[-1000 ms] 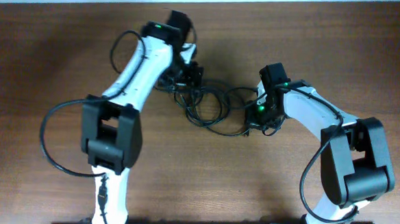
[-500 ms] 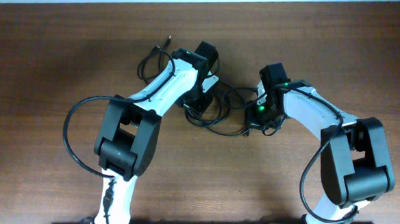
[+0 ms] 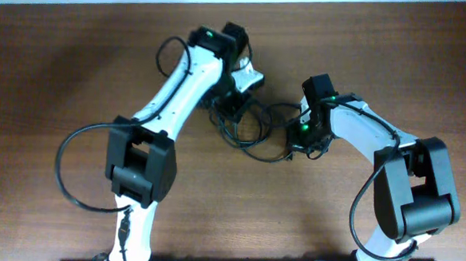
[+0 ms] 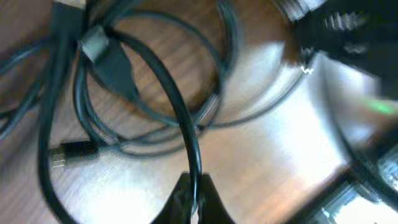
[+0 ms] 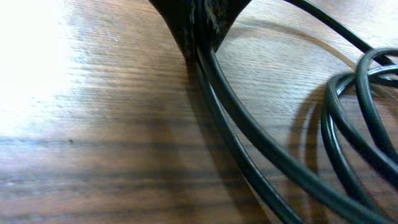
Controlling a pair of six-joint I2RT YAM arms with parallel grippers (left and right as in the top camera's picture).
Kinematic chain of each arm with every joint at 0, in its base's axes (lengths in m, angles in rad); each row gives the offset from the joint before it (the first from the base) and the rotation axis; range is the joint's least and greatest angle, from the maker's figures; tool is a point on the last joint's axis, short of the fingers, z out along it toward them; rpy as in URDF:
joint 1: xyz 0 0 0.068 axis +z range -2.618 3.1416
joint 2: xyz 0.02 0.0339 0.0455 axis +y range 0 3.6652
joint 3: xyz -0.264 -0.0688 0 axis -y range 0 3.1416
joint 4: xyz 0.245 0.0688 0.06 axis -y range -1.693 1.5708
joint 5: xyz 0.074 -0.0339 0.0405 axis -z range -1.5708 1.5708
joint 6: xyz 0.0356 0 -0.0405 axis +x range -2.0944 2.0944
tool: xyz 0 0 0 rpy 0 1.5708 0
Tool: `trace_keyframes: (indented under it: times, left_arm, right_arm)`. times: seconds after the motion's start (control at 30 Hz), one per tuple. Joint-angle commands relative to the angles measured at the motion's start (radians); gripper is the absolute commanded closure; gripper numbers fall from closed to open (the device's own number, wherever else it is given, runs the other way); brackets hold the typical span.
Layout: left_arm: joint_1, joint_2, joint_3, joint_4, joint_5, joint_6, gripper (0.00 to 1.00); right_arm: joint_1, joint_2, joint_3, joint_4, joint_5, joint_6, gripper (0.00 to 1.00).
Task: Untangle cables
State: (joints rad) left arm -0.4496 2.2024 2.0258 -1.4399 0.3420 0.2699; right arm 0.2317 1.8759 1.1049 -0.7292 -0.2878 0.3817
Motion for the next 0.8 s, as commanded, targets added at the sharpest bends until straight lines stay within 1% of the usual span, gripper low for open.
trace_keyframes:
  times: [0.0,0.17,0.37,0.5,0.57,0.6,0.63,0.67,0.7,0.73,0.77]
  left_arm:
    - [0.079,-0.01,0.146,-0.083,0.18,0.129,1.0]
    - [0.256,-0.01,0.265,-0.17,0.193,0.129,1.0]
    - [0.475,-0.011,0.278,-0.201,0.193,0.128,1.0]
    - [0.586,-0.011,0.279,-0.189,0.193,0.056,1.0]
    - [0.624,-0.011,0.279,-0.182,0.196,-0.001,1.0]
    - [0.624,-0.011,0.279,-0.183,0.205,0.0,0.99]
    - [0.621,-0.011,0.279,-0.186,0.222,0.0,0.93]
    - [0.607,-0.011,0.279,-0.186,0.246,0.0,0.65]
    - [0.591,-0.011,0.279,-0.185,0.246,0.0,0.51]
    - [0.569,-0.011,0.279,-0.182,0.246,0.0,0.44]
    - [0.54,-0.011,0.279,-0.176,0.239,0.001,0.4]
  right_arm:
    - [-0.003,0.013,-0.019,-0.016,0.09,-0.009,0.96]
    - [-0.003,0.013,-0.019,-0.016,0.09,-0.009,0.96]
    - [-0.003,0.013,-0.019,-0.017,0.09,-0.01,0.96]
    - [-0.003,0.013,-0.019,-0.019,0.09,-0.01,0.96]
    - [-0.003,0.013,-0.019,-0.019,0.09,-0.01,0.96]
    - [-0.003,0.013,-0.019,-0.019,0.09,-0.01,0.96]
    - [-0.003,0.013,-0.019,-0.019,0.09,-0.01,0.96]
    - [-0.003,0.013,-0.019,-0.019,0.09,-0.01,0.96]
    - [-0.003,0.013,-0.019,-0.019,0.09,-0.01,0.96]
    - [-0.003,0.013,-0.019,-0.019,0.09,-0.01,0.96]
    - [-0.003,0.013,-0.019,-0.019,0.09,-0.01,0.96]
